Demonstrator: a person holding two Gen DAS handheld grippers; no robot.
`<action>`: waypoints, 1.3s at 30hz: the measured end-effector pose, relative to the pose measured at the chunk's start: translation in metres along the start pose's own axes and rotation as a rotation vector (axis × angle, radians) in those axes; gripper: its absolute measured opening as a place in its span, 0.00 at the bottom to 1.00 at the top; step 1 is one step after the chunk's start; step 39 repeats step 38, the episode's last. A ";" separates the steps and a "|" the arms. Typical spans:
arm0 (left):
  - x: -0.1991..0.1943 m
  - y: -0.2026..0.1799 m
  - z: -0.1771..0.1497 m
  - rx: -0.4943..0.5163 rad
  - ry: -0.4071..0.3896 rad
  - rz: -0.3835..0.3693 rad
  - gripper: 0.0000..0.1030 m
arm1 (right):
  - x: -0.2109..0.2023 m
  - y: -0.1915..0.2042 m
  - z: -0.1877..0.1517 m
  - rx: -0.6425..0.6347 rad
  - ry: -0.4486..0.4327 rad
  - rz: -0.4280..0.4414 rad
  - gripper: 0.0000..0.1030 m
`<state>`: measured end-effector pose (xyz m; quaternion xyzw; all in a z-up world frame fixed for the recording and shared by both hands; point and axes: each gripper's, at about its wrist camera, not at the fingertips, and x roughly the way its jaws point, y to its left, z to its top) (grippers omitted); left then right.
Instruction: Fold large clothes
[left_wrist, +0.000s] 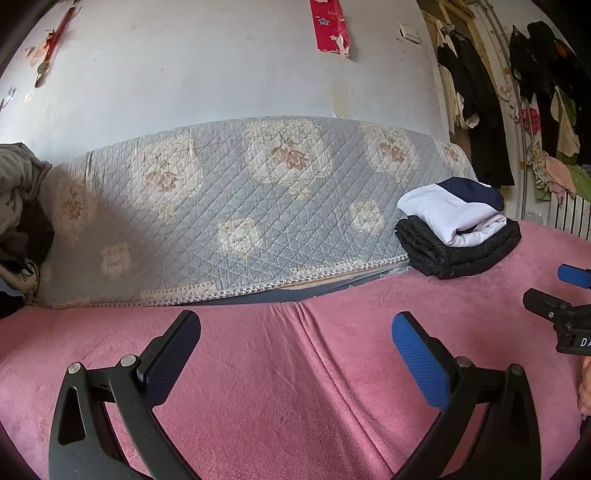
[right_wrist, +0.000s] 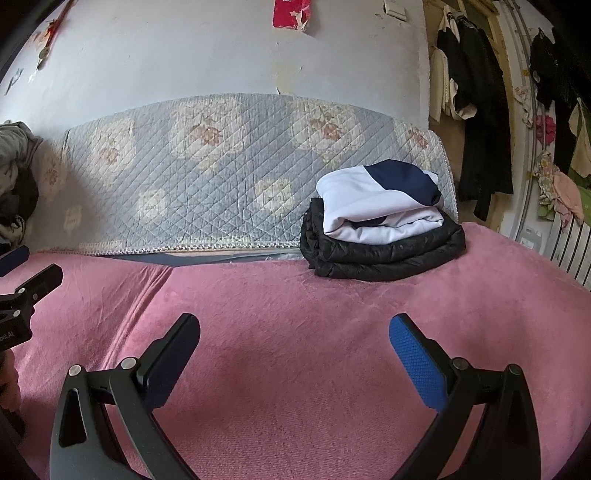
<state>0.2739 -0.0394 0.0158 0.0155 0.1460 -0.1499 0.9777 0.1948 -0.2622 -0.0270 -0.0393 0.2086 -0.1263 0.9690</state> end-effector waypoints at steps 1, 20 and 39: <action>0.000 0.001 0.000 -0.008 0.002 -0.001 1.00 | 0.000 0.000 0.000 0.001 -0.001 0.000 1.00; 0.004 0.006 -0.001 -0.035 0.034 0.019 1.00 | -0.001 -0.004 0.000 0.028 0.006 -0.007 1.00; 0.008 0.012 -0.002 -0.066 0.049 0.013 1.00 | -0.002 -0.001 -0.002 0.033 0.000 -0.018 1.00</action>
